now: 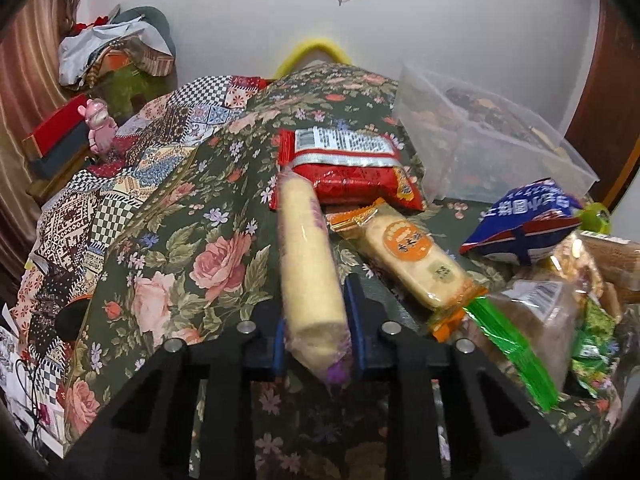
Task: Organize snacks
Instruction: 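Carry both snacks over the clear box and open both tools to drop them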
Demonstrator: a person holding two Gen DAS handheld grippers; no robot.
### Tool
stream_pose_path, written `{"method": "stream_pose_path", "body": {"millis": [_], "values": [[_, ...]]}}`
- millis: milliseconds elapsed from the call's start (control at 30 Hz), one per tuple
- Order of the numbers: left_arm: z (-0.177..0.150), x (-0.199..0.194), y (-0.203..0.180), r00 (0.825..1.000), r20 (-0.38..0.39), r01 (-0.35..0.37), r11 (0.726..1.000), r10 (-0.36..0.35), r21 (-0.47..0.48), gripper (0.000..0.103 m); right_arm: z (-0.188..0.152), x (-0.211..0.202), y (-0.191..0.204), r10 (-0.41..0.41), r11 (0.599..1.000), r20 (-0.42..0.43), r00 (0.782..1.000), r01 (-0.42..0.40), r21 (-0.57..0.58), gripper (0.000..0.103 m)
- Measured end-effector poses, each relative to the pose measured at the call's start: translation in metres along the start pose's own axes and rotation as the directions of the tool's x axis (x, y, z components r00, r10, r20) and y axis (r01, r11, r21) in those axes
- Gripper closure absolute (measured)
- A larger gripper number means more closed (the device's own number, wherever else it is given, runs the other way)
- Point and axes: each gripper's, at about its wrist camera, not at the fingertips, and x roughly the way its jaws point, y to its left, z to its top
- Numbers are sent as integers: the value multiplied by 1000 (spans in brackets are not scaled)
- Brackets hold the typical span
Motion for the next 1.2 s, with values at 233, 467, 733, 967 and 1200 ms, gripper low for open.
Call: {"method": "stream_pose_path", "body": {"millis": [233, 467, 733, 967, 1200], "values": [[-1, -27, -9, 999, 41, 20, 999, -21, 25, 81, 4, -16, 0, -18, 1000, 53, 998, 18, -6, 59], [17, -56, -25, 991, 118, 55, 997, -61, 54, 81, 19, -36, 0, -29, 999, 130, 991, 31, -16, 59], [51, -74, -51, 972, 199, 104, 990, -122, 99, 81, 43, -42, 4, -34, 998, 207, 978, 45, -50, 59], [81, -67, -71, 963, 215, 138, 982, -164, 132, 81, 69, -39, 11, -34, 995, 267, 963, 57, -80, 59], [109, -50, -91, 953, 225, 171, 974, -202, 152, 81, 91, -27, 16, -36, 991, 301, 953, 72, -111, 59]]}}
